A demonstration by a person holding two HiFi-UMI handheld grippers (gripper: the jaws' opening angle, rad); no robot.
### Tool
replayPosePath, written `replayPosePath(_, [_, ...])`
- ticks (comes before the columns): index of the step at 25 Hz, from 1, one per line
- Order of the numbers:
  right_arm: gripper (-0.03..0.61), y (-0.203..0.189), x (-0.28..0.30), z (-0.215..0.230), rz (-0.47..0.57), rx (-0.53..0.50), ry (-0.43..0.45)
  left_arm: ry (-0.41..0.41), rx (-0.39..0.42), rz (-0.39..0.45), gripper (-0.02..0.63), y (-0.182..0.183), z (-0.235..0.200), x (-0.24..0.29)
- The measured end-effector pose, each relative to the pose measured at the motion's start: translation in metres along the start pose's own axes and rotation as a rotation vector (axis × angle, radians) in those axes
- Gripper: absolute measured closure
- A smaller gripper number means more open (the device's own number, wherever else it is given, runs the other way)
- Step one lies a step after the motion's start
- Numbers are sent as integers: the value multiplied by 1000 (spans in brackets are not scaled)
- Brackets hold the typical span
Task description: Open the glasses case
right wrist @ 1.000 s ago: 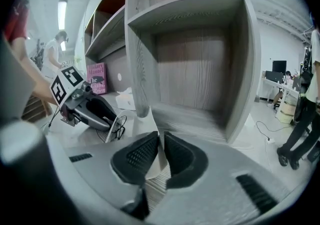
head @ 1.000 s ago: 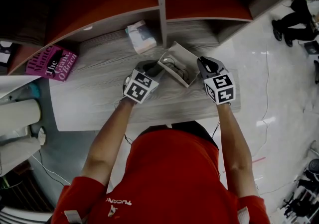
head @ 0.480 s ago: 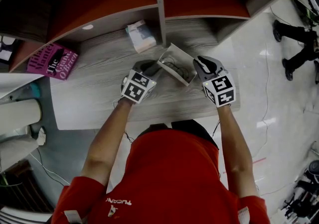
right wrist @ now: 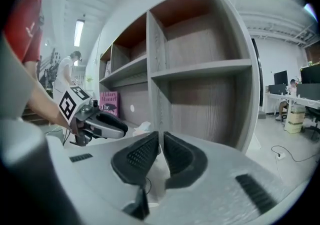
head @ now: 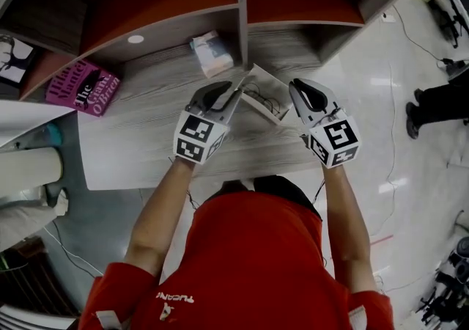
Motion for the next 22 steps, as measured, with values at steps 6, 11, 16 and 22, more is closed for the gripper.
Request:
replayPosePath(6, [561, 43, -30, -20, 123, 1, 2, 11, 2, 223, 568, 56, 21, -31])
replayPosePath(11, [571, 69, -56, -41, 208, -4, 11, 5, 42, 353, 584, 90, 44, -55])
replayPosePath(16, [572, 87, -80, -58, 293, 10, 25, 15, 105, 432, 595, 112, 63, -75])
replayPosePath(22, [574, 100, -106, -72, 361, 31, 28, 44, 133, 482, 604, 128, 80, -99])
Point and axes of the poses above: the fingertips, and each gripper's own axes: x forward along the fingers, z to its right, y out of its top, the point moved 1 cm from there along -x, backward along the fingers, and after that the axes turned 12 degrees about -y, right-handed, at the moved point
